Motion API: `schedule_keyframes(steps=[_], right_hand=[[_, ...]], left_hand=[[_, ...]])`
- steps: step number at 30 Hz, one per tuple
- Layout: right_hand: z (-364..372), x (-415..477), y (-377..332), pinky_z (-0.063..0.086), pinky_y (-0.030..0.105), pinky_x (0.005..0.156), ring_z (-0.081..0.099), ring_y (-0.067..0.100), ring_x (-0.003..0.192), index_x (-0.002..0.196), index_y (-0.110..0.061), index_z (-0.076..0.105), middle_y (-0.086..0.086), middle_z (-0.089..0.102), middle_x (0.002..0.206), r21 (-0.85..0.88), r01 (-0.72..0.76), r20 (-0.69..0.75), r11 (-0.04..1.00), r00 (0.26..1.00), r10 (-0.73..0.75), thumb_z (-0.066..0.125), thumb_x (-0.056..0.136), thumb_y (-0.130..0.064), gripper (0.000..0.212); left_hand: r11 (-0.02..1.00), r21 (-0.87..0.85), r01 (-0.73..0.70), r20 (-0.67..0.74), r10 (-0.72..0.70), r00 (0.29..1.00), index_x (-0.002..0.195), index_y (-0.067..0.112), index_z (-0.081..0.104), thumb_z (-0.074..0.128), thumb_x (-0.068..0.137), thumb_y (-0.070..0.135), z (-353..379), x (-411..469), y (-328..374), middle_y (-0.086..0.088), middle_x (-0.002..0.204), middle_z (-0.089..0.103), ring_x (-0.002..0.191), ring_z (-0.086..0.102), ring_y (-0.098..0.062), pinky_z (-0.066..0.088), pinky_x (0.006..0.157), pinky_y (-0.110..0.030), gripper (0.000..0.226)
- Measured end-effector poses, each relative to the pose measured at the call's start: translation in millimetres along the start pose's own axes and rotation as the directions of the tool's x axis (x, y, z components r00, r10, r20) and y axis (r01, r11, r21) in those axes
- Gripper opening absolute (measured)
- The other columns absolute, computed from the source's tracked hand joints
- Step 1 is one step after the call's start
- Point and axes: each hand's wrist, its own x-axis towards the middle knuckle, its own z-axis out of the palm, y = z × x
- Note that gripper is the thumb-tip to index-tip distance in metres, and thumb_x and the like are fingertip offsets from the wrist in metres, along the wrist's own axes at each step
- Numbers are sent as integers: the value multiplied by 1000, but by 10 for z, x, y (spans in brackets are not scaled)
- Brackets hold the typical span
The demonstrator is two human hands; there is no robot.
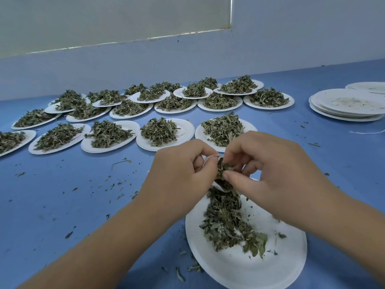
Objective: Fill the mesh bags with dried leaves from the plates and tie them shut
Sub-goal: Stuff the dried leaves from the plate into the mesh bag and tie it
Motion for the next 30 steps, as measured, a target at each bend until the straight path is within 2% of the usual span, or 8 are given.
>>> schedule_keyframes(steps=[5, 9, 11, 16, 19, 23, 26, 30], right_hand=[[57, -14, 35, 39, 6, 63, 51, -5, 69, 74, -25, 62, -16, 56, 69, -75, 46, -16, 996, 999, -48, 76, 74, -8, 22], [73, -13, 48, 36, 12, 60, 45, 5, 69, 72, -26, 63, -26, 46, 65, -161, 86, -43, 983, 995, -94, 77, 74, -15, 18], [60, -11, 39, 37, 14, 60, 47, 7, 68, 73, -25, 66, -21, 54, 67, -153, 107, -32, 982, 993, -113, 73, 77, -22, 9], [-76, 47, 36, 35, 9, 62, 56, 7, 70, 77, -27, 74, -12, 67, 81, 159, 47, -2, 986, 999, -47, 73, 84, -22, 9], [-150, 100, 91, 39, 11, 59, 54, 8, 66, 77, -34, 68, -19, 62, 80, 237, -64, -63, 969, 995, 81, 66, 82, -40, 8], [-140, 99, 138, 42, 10, 59, 58, -2, 69, 97, -47, 51, -30, 55, 95, 213, -243, 167, 946, 963, 210, 70, 58, -74, 51], [-46, 68, 131, 42, 13, 59, 61, -4, 74, 105, -52, 42, -33, 48, 105, 122, -237, 248, 964, 948, 201, 68, 47, -74, 67], [2, 48, 155, 48, 16, 62, 60, 3, 70, 99, -50, 54, -24, 58, 92, 164, -183, 114, 969, 980, 166, 74, 59, -55, 45]], left_hand=[[998, -63, 13, 49, -10, 999, 77, 21, 71, 67, 84, 9, 4, -16, 25, -7, 49, 48, 42, 34, -4, 28, 45, -10, 14], [993, -109, 32, 78, -24, 997, 76, 22, 71, 67, 85, 9, 6, -19, 28, -12, 51, 51, 42, 34, -4, 29, 44, -13, 16], [993, -110, 40, 69, -33, 997, 76, 23, 70, 67, 85, 10, -4, -12, 22, -12, 52, 52, 43, 36, -6, 30, 44, -14, 17], [986, -141, 92, 29, -88, 996, 75, 23, 71, 67, 86, 15, -77, 36, -9, -6, 49, 51, 42, 37, -3, 28, 45, -10, 14], [968, -204, 144, 4, -146, 989, 75, 22, 71, 67, 87, 17, -121, 73, -37, 6, 42, 42, 38, 34, -3, 28, 43, -8, 13], [919, -323, 226, -9, -242, 970, 74, 24, 72, 67, 88, 20, -144, 108, -82, 2, 44, 42, 38, 34, -8, 31, 40, -15, 15], [902, -352, 250, -6, -269, 963, 74, 25, 72, 67, 88, 21, -152, 106, -90, 10, 42, 39, 38, 34, -6, 31, 41, -15, 16], [942, -269, 201, -33, -217, 976, 73, 26, 71, 67, 87, 20, -134, 91, -81, 8, 43, 42, 39, 36, -5, 37, 41, -23, 16]])
